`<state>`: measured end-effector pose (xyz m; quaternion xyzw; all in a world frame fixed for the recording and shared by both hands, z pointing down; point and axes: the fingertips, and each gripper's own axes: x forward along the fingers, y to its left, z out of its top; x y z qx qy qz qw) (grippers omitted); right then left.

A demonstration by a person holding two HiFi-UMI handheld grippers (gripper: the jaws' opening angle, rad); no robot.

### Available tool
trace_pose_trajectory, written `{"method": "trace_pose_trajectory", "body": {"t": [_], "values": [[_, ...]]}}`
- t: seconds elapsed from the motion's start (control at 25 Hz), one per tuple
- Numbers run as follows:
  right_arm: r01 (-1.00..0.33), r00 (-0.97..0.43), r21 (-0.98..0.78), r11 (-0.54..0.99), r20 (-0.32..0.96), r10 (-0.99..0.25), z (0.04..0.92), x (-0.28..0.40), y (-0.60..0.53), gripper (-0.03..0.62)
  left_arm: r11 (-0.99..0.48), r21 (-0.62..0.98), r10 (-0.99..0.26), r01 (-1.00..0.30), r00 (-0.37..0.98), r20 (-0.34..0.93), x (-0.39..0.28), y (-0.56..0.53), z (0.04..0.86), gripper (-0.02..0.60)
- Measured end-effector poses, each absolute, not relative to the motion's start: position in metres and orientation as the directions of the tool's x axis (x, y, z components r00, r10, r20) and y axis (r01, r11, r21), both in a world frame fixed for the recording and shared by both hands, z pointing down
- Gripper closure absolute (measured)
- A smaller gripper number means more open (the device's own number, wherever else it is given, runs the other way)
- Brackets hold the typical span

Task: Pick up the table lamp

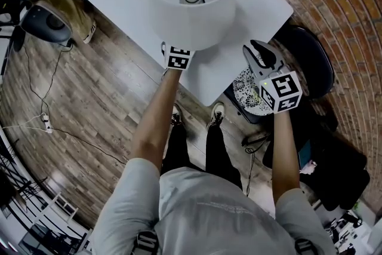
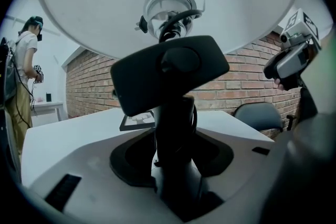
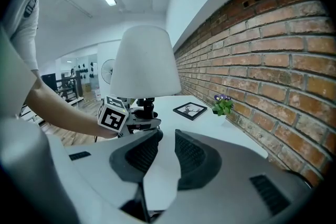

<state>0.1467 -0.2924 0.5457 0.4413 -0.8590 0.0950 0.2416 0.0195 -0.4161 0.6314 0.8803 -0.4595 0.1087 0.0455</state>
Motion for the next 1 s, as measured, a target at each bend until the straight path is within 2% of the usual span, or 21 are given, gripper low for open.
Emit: {"method": "trace_pose_trajectory", "body": {"t": [0.4, 1.0], "values": [[-0.808, -0.487, 0.042, 0.587, 0.513, -0.707, 0.553, 0.154, -0.288, 0.493, -0.568, -0.026, -0.812, -0.822, 0.555, 0.183, 0.023, -0.419, 0.633, 0.42], [-0.823, -0.474, 0.041, 0.567, 0.5, -0.725, 0.544, 0.165, -0.285, 0.493, -0.579, -0.016, -0.775, -0.815, 0.544, 0.323, 0.02, -0.416, 0.638, 0.433]]}}
